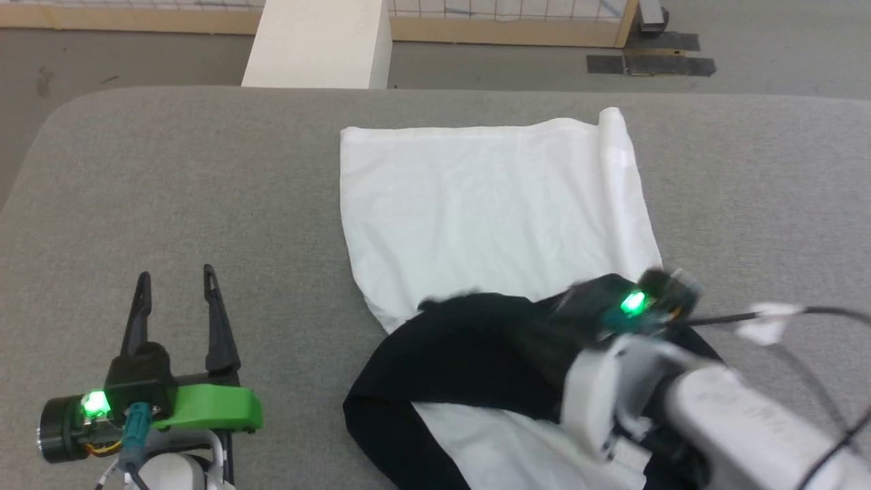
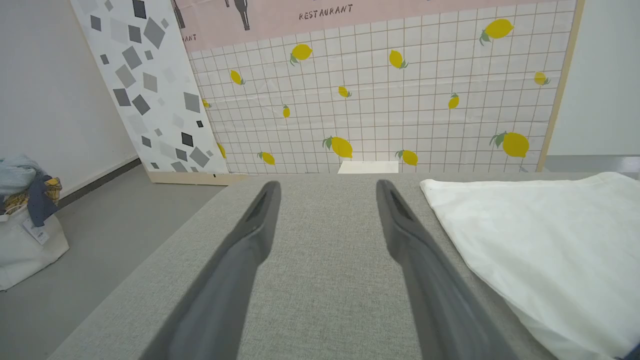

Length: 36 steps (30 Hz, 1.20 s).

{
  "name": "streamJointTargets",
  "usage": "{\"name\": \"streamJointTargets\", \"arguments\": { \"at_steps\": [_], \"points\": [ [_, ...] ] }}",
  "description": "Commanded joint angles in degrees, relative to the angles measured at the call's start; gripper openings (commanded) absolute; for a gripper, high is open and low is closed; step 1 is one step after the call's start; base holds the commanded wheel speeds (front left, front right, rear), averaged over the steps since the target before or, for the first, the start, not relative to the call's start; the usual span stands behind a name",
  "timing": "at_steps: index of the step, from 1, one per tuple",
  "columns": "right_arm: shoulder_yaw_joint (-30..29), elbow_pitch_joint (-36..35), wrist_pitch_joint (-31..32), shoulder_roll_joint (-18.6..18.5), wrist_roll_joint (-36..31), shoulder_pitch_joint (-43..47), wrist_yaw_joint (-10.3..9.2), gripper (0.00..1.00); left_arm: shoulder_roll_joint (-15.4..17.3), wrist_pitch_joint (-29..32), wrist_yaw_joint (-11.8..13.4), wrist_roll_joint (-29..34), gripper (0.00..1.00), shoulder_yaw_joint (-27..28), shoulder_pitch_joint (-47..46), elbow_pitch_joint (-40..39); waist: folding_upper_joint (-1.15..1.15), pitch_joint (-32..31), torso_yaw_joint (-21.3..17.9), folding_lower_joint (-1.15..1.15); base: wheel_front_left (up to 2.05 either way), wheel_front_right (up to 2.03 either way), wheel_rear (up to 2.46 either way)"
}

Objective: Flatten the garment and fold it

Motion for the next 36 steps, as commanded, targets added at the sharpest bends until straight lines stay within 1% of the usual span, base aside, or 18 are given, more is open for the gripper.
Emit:
{"name": "streamJointTargets", "arguments": {
  "at_steps": [1, 6, 10, 11, 12, 13, 14, 17, 21, 23, 26, 29, 31, 32, 35, 36],
  "points": [
    [1.96, 2.33, -0.74, 1.13, 0.05, -0.31, -0.1, 0.0, -0.53, -0.2, -0.3, 0.4, 1.0, -0.27, -0.7, 0.11, 0.0, 0.78, 0.7, 0.0, 0.0, 0.0, 0.0],
    [9.11, 14.19, -3.15, 5.29, -0.57, -1.25, -0.1, 0.0, -1.14, -0.2, -0.33, 0.44, 1.0, -0.95, -1.63, 0.65, 0.0, 1.83, 1.72, 0.0, 0.0, 0.0, 0.0],
    [13.2, 20.84, -5.56, 7.27, 0.29, -1.89, -0.1, 0.0, -1.52, -0.21, -0.31, 0.41, 1.0, -1.29, -1.85, 1.31, 0.0, 1.8, 1.89, 0.0, 0.0, 0.0, 0.0],
    [13.64, 21.57, -6.28, 7.61, 0.9, -1.99, -0.1, 0.21, -1.56, -0.21, -0.29, 0.41, 1.0, -1.26, -1.86, 1.49, 0.0, 1.63, 1.79, 0.0, 0.0, 0.0, 0.0],
    [14.03, 22.08, -7.32, 7.77, 1.3, -2.34, -0.1, 0.46, -1.58, -0.21, -0.27, 0.41, 1.0, -1.19, -1.86, 1.75, 0.0, 1.33, 1.59, 0.0, 0.0, 0.0, 0.0],
    [14.4, 22.15, -8.16, 7.66, 1.26, -2.74, -0.1, 0.74, -1.58, -0.21, -0.28, 0.39, 1.0, -1.1, -1.89, 1.97, 0.0, 1.04, 1.4, 0.0, 0.0, 0.0, 0.0],
    [14.37, 21.89, -9.32, 7.41, 1.36, -3.13, -0.1, 1.0, -1.47, -0.21, -0.37, 0.36, 1.0, -0.95, -1.96, 2.26, 0.0, 0.59, 1.12, 0.0, 0.0, 0.0, 0.0],
    [12.8, 19.24, -12.08, 6.36, 1.76, -3.55, -0.1, 1.0, -0.8, -0.21, -0.67, 0.13, 1.0, -0.13, -2.35, 3.03, 0.0, -0.71, 0.13, 0.0, 0.0, 0.0, 0.0],
    [7.7, 12.86, -14.38, 3.58, 2.18, -2.68, -0.1, 1.0, 1.26, -0.21, -1.78, -0.18, 1.0, 1.25, -4.64, 4.72, 0.0, -2.31, -1.31, 0.0, 0.0, 0.0, 0.0],
    [3.16, 9.32, -15.5, 2.08, 1.92, -1.62, -0.1, 1.0, 2.71, -0.21, -2.68, -0.21, 1.0, 1.76, -6.76, 6.21, 0.0, -2.8, -2.08, 0.0, 0.0, 0.0, 0.0],
    [-4.6, 5.91, -17.53, 1.1, -0.21, 0.22, -0.1, 1.0, 4.21, -0.21, -4.02, -0.05, 1.0, 1.51, -9.69, 8.08, 0.0, -2.99, -2.86, 0.0, 0.0, 0.0, 0.0],
    [-14.28, 3.97, -20.21, 2.18, -3.18, 2.83, -0.1, 1.0, 5.51, -0.2, -5.88, 0.0, 1.0, 0.44, -13.98, 11.05, 0.0, -2.49, -3.63, 0.0, 0.0, 0.0, 0.0],
    [-21.96, 2.79, -22.83, 3.62, -7.05, 4.87, -0.1, 1.0, 6.41, 0.79, -7.37, 0.32, 1.0, -0.86, -18.25, 13.91, 0.0, -1.74, -3.9, 0.0, 0.0, 0.0, 0.0],
    [-24.76, 2.33, -23.82, 4.39, -9.12, 5.78, -0.1, 1.0, 6.77, 1.26, -7.81, 0.61, 1.0, -1.38, -20.13, 15.17, 0.0, -1.47, -3.97, 0.0, 0.0, 0.0, 0.0],
    [-33.58, 0.84, -26.16, 8.59, -13.67, 9.3, -0.1, 1.0, 7.42, 2.88, -9.2, 0.83, 1.0, -2.7, -26.86, 19.67, 0.0, -0.1, -4.71, 0.0, 0.0, 0.0, 0.0],
    [-35.55, 0.31, -26.62, 9.73, -14.83, 10.3, -0.1, 1.0, 7.52, 3.55, -9.53, 1.02, 1.0, -3.2, -28.6, 20.93, 0.0, 0.31, -4.97, 0.0, 0.0, 0.0, 0.0]
  ]
}}
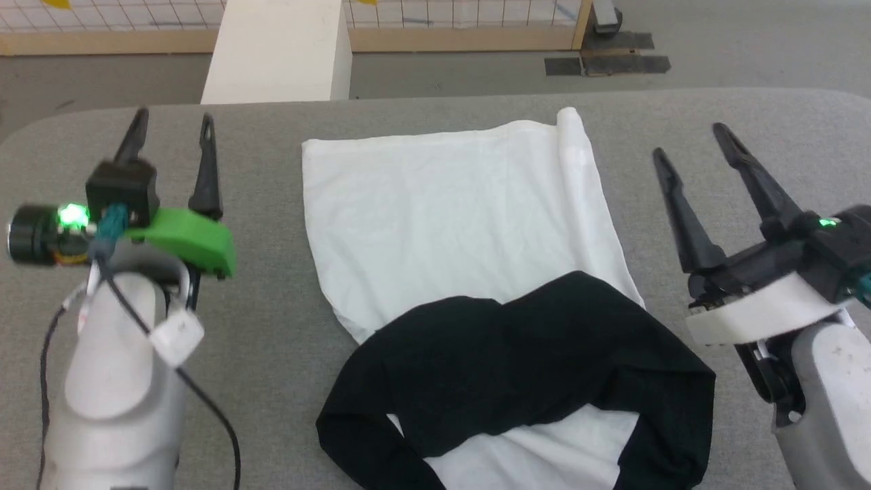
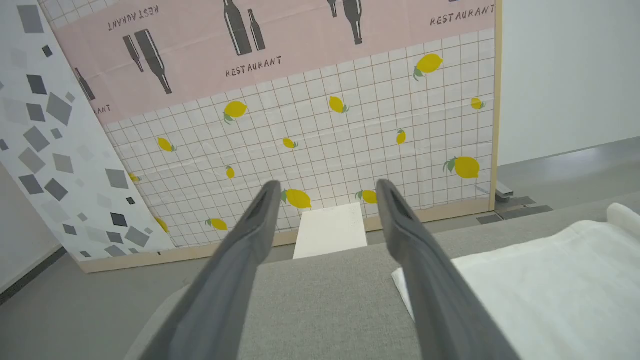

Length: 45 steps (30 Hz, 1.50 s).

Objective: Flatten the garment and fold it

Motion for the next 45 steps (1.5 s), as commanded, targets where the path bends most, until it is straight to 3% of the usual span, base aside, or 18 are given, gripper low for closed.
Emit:
{"name": "streamJointTargets", "arguments": {
  "at_steps": [1, 9, 14, 23, 34, 35, 36, 45],
  "points": [
    [-2.58, -1.08, -0.92, 2.03, -1.79, 2.23, -0.09, 1.0, 0.33, 1.07, -0.77, 0.24, 1.0, -0.71, -3.24, 1.84, 0.0, 1.56, -1.09, 0.0, 0.0, 0.0, 0.0],
    [-13.73, -6.04, -2.5, 9.37, -4.94, 9.55, -0.09, 1.0, 2.33, 13.71, -4.63, -0.91, 1.0, -5.75, -19.36, 17.18, 0.0, 7.08, -3.36, 0.0, 0.0, 0.0, 0.0],
    [-15.42, -9.21, -2.71, 11.44, -5.21, 10.96, -0.09, 1.0, 3.58, 24.34, -5.22, -3.78, 1.0, -11.51, -27.96, 24.85, 0.0, 11.8, -5.65, 0.0, 0.0, 0.0, 0.0],
    [-13.23, -11.8, -2.78, 10.82, -5.94, 5.92, -0.09, 1.0, 9.44, 46.1, -5.26, -18.3, 1.0, -23.73, -40.87, 30.3, 0.0, 21.24, -11.34, 0.0, 0.0, 0.0, 0.0],
    [-11.97, -10.82, -2.79, 10.01, -6.14, 4.06, -0.09, 1.0, 15.22, 60.62, -5.27, -28.65, 1.0, -33.1, -41.61, 29.47, 0.0, 24.55, -13.44, 0.0, 0.0, 0.0, 0.0],
    [-11.92, -10.58, -2.79, 9.81, -6.2, 4.13, -0.09, 1.0, 15.61, 61.67, -5.27, -29.94, 0.2, -34.17, -40.97, 28.75, 0.0, 24.38, -13.23, 0.0, 0.0, 0.0, 0.0],
    [-11.94, -10.34, -2.79, 9.65, -6.22, 4.21, -0.09, 1.0, 15.93, 62.42, -5.27, -31.29, 0.0, -34.96, -40.49, 27.96, 0.0, 24.13, -12.92, 0.0, 0.0, 0.0, 0.0],
    [-12.73, -8.13, -2.16, 4.6, -5.31, 0.64, -0.09, 1.0, 17.86, 56.93, -5.27, -37.03, 0.0, -39.77, -40.0, 20.93, 0.0, 19.73, -8.28, 0.0, 0.0, 0.0, 0.0]
  ]
}}
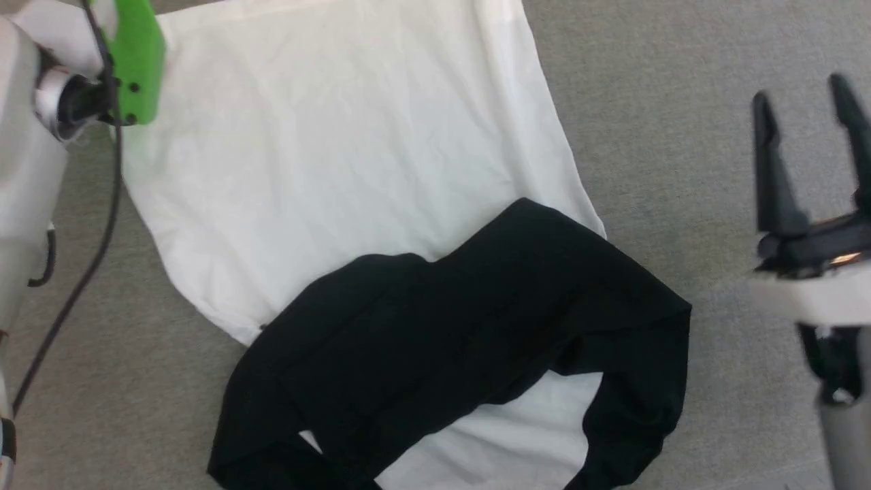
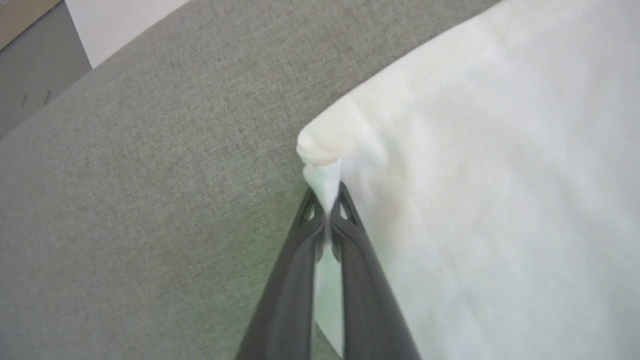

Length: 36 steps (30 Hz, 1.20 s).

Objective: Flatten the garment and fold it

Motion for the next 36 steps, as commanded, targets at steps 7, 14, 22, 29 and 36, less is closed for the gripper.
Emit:
{"name": "streamJointTargets", "arguments": {
  "at_steps": [7, 14, 22, 29, 36],
  "points": [
    [2.54, 0.79, 8.29, -8.68, 3.9, -13.47, -0.1, 1.0, 1.74, -6.43, -0.15, -2.61, 0.0, -5.7, 1.14, -7.93, 0.0, -5.45, 7.74, -0.01, 0.0, 0.0, 0.0],
    [11.14, 7.93, 22.34, -15.44, 8.79, -29.99, -0.1, 1.0, 2.31, -10.55, -0.15, -3.69, 0.0, -9.34, 1.38, -14.13, 0.0, -5.0, 11.98, -0.01, 0.0, 0.0, 0.0],
    [27.44, 22.27, 49.78, -22.06, 18.22, -46.08, -0.1, 1.0, 0.12, -13.98, -0.15, -3.05, 0.0, -11.35, 0.03, -17.6, 0.0, -1.7, 15.68, -0.01, 0.0, 0.0, 0.0],
    [36.32, 28.12, 66.12, -24.27, 27.54, -55.39, -0.1, 1.0, -1.9, -16.16, -0.15, -2.12, 0.0, -12.26, -2.68, -18.79, 0.0, 2.89, 18.59, -0.01, 0.0, 0.0, 0.0],
    [38.06, 34.53, 65.76, -22.2, 27.45, -59.21, -0.1, 1.0, -3.53, -18.0, -0.15, -1.57, 0.0, -13.18, -5.38, -19.14, 0.0, 6.9, 20.78, -0.01, 0.0, 0.0, 0.0]
  ]
}}
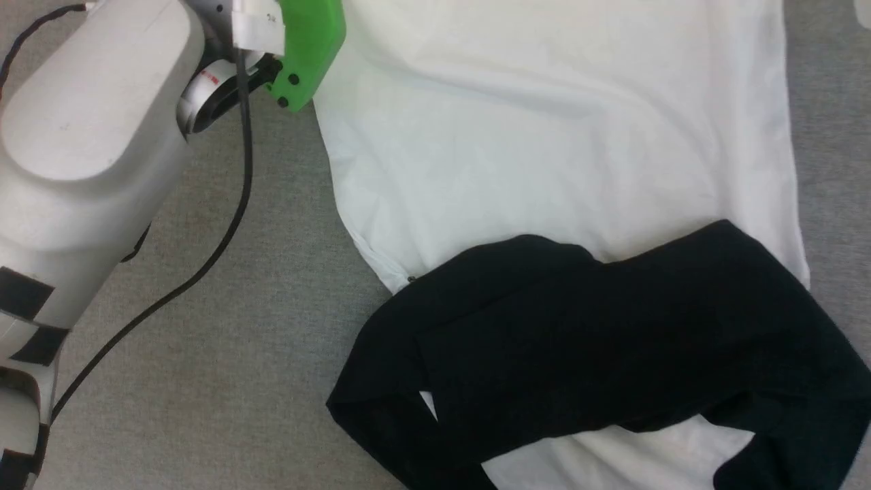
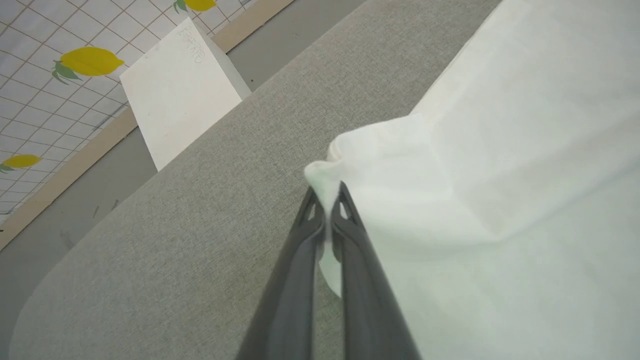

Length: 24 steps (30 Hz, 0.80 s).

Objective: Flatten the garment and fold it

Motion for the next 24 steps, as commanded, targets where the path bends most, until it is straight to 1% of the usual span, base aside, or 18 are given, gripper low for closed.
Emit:
{"name": "streamJointTargets", "arguments": {
  "at_steps": [1, 5, 8, 9, 10, 12, 15, 20, 24],
  "points": [
    [0.77, 1.21, -0.52, 0.67, -0.06, -0.47, -0.1, 1.0, -0.43, -0.61, -0.14, 0.62, 0.0, -0.33, -1.28, 0.18, 0.0, 2.72, 2.16, 0.0, 0.0, 0.0, 0.0],
    [3.43, 3.84, -1.93, 1.26, 0.18, 0.45, -0.1, 1.0, -0.95, -1.7, -0.14, 0.49, 0.0, -1.03, -2.01, 1.11, 0.0, 3.55, 2.31, 0.0, 0.0, 0.0, 0.0],
    [6.61, 4.96, -1.11, 0.9, 1.58, 1.83, -0.1, 1.0, -1.11, -2.4, -0.14, 0.03, 0.0, -1.73, -2.29, 2.13, 0.0, 3.5, 2.09, 0.0, 0.0, 0.0, 0.0],
    [7.16, 5.17, -0.95, 0.72, 2.29, 2.13, -0.1, 0.97, -1.09, -2.58, -0.14, -0.15, 0.0, -1.92, -2.34, 2.42, 0.0, 3.42, 1.98, 0.0, 0.0, 0.0, 0.0],
    [7.61, 5.39, -1.04, 0.39, 2.97, 2.26, -0.1, 0.0, -1.03, -2.78, -0.14, -0.36, 0.0, -2.18, -2.41, 2.78, 0.0, 3.31, 1.86, 0.0, 0.0, 0.0, 0.0],
    [7.73, 6.19, -1.82, -0.16, 3.89, 2.14, -0.1, 0.0, -0.82, -3.13, -0.14, -0.92, 0.0, -2.5, -2.4, 3.63, 0.0, 2.96, 1.52, 0.0, 0.0, 0.0, 0.0],
    [7.08, 7.09, -5.29, -0.6, 4.37, 1.46, -0.1, 0.0, -0.64, -3.74, -0.14, -1.75, 0.0, -2.91, -2.31, 5.02, 0.0, 2.24, 1.05, 0.0, 0.0, 0.0, 0.0],
    [6.64, 7.01, -14.49, -0.89, 5.42, 0.92, -0.1, 0.0, -0.19, -7.02, -0.13, -2.26, 0.0, -2.9, -1.57, 7.94, 0.0, -0.71, -0.48, 0.0, 0.0, 0.0, 0.0],
    [7.85, 6.31, -22.15, -1.74, 5.62, 2.47, -0.1, 0.0, 0.49, -9.9, -0.12, -2.5, 0.0, -2.53, -0.23, 9.72, 0.0, -4.5, -2.03, 0.0, 0.0, 0.0, 0.0]
  ]
}}
